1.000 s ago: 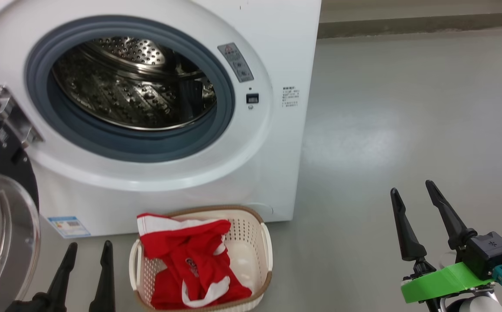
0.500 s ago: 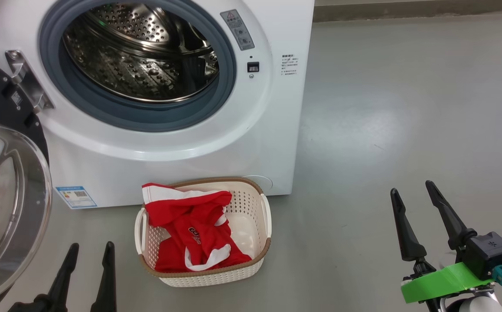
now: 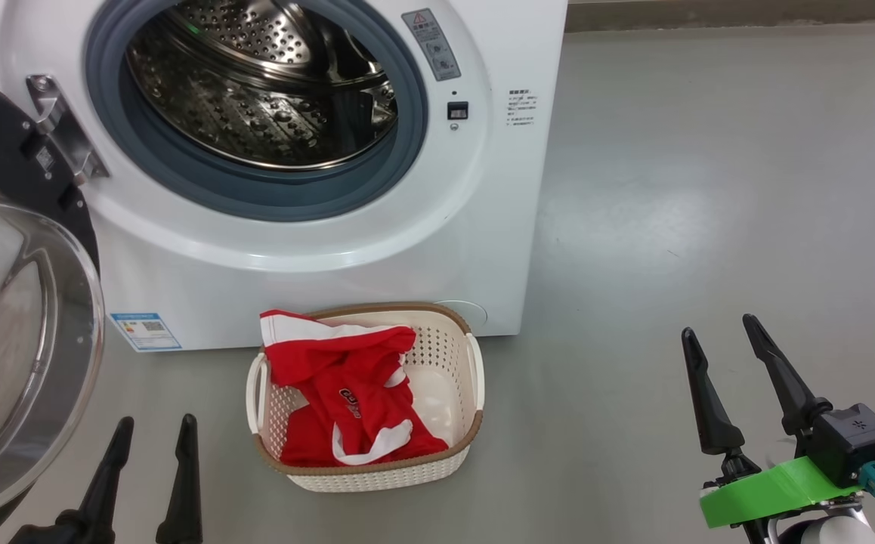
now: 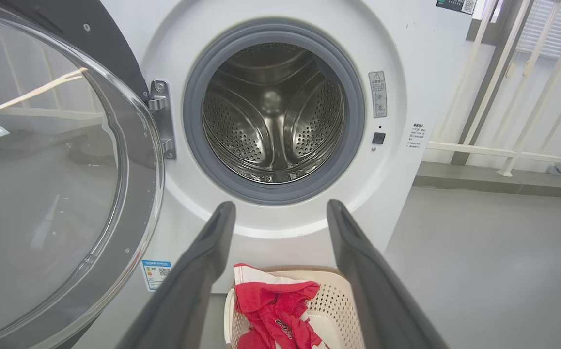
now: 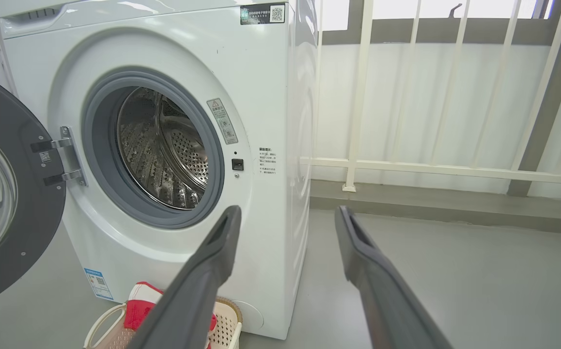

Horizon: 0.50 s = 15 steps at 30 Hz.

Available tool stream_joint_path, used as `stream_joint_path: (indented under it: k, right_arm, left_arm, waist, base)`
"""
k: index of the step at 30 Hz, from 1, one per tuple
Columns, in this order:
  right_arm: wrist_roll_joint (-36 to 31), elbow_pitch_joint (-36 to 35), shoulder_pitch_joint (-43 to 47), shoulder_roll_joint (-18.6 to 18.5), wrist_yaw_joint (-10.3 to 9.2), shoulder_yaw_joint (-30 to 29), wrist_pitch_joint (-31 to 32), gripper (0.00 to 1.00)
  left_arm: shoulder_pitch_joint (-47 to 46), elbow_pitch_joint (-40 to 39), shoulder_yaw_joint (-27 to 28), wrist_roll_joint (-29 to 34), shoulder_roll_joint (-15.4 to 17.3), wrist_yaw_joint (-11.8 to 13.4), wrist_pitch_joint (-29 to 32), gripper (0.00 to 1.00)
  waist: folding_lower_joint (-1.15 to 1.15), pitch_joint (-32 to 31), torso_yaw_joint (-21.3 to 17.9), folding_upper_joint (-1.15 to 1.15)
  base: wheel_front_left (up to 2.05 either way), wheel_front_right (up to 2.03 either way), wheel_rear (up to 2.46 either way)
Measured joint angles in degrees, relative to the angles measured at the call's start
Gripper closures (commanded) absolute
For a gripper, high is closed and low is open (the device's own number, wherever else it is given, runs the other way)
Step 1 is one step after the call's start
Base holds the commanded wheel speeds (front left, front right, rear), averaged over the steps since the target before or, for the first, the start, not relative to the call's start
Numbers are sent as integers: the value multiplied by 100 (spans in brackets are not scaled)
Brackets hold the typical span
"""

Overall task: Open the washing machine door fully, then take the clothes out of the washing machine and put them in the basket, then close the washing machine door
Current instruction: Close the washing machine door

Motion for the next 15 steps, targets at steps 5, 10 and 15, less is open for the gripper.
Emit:
stream_joint_path:
  k: [5, 10, 15]
  right_arm:
    - [9, -1, -1, 0, 0, 13, 0, 0]
    - [9, -5, -25, -1, 0, 74, 0, 0]
    - [7, -22, -159, -1, 0, 177, 0, 0]
  left_arm:
    - [-1, -126, 13, 8, -10, 57, 0, 0]
    - [-4, -267, 43, 9, -23, 105, 0, 0]
    - [-13, -397, 70, 19, -44, 156, -1, 0]
  waist:
    - [0, 6, 128, 0]
    - [0, 24, 261, 0]
    - [0, 53, 484, 0]
  base:
    - [0, 0, 0]
    - [0, 0, 0]
    - [0, 0, 0]
